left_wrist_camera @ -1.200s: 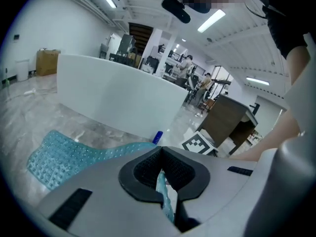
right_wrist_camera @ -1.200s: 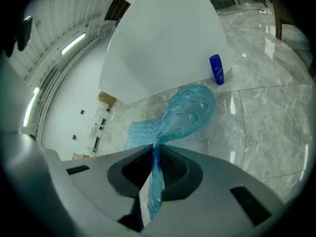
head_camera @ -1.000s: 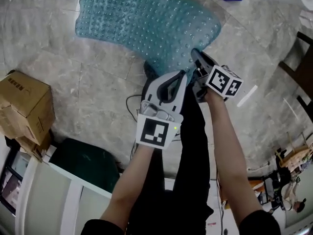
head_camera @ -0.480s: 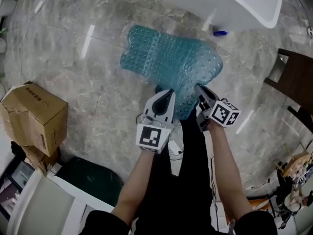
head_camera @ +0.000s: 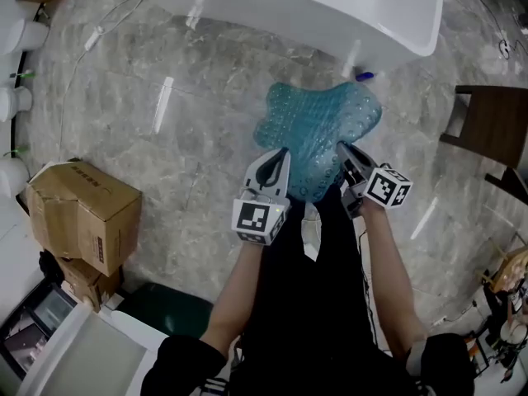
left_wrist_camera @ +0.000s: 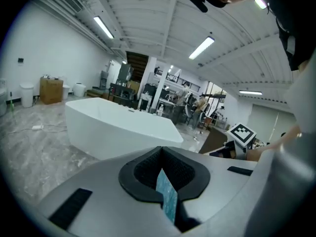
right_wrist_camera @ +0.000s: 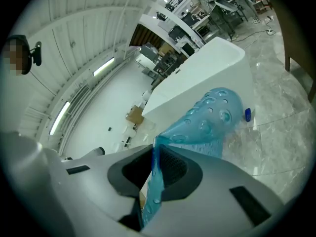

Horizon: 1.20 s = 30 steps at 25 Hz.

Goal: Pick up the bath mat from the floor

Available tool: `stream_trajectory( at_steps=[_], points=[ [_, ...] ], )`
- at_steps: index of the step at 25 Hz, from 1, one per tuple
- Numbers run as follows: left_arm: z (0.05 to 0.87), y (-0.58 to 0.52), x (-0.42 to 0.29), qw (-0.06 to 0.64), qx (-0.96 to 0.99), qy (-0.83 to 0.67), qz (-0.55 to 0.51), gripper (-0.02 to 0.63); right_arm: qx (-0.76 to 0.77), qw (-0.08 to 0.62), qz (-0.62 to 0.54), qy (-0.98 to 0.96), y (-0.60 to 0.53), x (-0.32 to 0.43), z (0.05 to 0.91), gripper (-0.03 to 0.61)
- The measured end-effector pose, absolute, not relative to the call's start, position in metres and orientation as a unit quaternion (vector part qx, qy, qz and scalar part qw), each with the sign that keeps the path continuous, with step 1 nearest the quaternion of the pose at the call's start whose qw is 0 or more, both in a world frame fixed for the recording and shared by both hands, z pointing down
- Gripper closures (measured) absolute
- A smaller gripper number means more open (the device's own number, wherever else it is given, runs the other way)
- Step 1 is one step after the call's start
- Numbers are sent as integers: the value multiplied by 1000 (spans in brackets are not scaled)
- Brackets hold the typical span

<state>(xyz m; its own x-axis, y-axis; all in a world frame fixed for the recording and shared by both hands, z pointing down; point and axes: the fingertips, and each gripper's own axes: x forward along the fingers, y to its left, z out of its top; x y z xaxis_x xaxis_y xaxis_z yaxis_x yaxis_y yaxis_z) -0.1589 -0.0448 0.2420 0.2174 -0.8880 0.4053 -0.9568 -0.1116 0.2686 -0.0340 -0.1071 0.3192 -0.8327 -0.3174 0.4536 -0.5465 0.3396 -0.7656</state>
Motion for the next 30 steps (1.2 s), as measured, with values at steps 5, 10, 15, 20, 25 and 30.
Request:
stream_trajectory(
  at_steps=[5,10,15,20,25,30],
  points=[
    [201,-35,-172,231,738,-631,59,601,261,70,489,-829,-98,-35,250,540],
    [156,-45,-161,196,764,-613,54,601,244,53,434,-866,-96,-32,186,540],
    [109,-74,-138,150,785,-599,43,601,230,37,376,-897,-109,-19,142,540],
    [53,-86,-114,109,799,-590,29,601,217,16,290,-932,-117,-10,82,540],
    [-1,-86,-86,67,807,-586,13,601,228,-8,186,-956,-124,16,13,540],
    [-47,-89,-61,34,811,-583,-4,601,230,-34,99,-968,-133,47,-53,539]
  ],
)
